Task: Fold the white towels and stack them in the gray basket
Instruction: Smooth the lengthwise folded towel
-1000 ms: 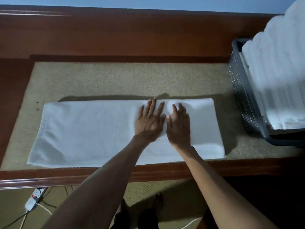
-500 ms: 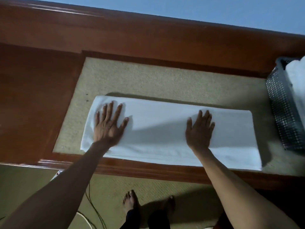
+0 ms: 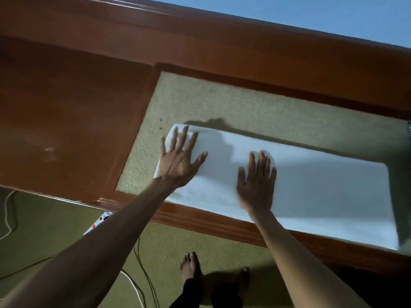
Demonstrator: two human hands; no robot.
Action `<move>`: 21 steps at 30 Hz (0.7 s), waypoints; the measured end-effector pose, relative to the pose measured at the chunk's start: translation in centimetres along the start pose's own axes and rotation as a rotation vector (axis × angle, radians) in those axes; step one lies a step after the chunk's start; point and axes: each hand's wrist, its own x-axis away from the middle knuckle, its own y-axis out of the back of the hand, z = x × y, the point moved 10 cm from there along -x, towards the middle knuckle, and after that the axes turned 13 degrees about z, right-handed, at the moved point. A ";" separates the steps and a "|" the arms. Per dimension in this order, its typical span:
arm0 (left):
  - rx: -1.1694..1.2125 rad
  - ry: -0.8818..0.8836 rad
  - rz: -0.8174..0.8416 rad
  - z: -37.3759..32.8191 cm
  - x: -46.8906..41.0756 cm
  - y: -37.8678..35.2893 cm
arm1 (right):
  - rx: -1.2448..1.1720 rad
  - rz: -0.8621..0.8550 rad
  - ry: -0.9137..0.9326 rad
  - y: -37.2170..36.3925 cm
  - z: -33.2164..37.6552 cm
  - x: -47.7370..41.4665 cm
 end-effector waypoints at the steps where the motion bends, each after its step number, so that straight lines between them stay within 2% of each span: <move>1: -0.005 -0.052 0.025 -1.3 -1.0 -0.2 | 0.000 0.007 -0.006 -0.1 0.0 0.0; 4: -0.085 -0.169 0.166 -2.2 -3.9 -1.6 | -0.012 0.037 -0.017 -0.4 -0.2 0.0; 7: -0.111 -0.078 0.155 1.6 -5.9 -0.8 | 0.010 0.019 -0.020 -0.6 -0.2 0.1; 9: 0.061 0.019 0.057 4.5 -5.5 0.5 | 0.014 0.001 -0.036 -0.4 -0.2 0.3; 11: 0.342 0.094 -0.080 6.8 -3.6 1.7 | 0.013 0.006 -0.040 -0.3 -0.2 0.2; 13: 0.540 0.144 -0.145 7.9 -1.6 1.8 | 0.005 0.006 -0.032 -0.1 -0.1 0.0; 15: 0.588 0.213 -0.103 7.8 -0.5 1.1 | 0.005 -0.013 -0.027 0.2 -0.1 0.1; 18: 0.617 0.331 0.055 7.3 -0.1 0.2 | 0.002 -0.005 -0.018 -0.1 0.0 -0.1; 21: 0.875 0.434 0.187 6.8 0.7 -0.2 | -0.001 0.087 -0.031 -0.8 -0.2 -0.3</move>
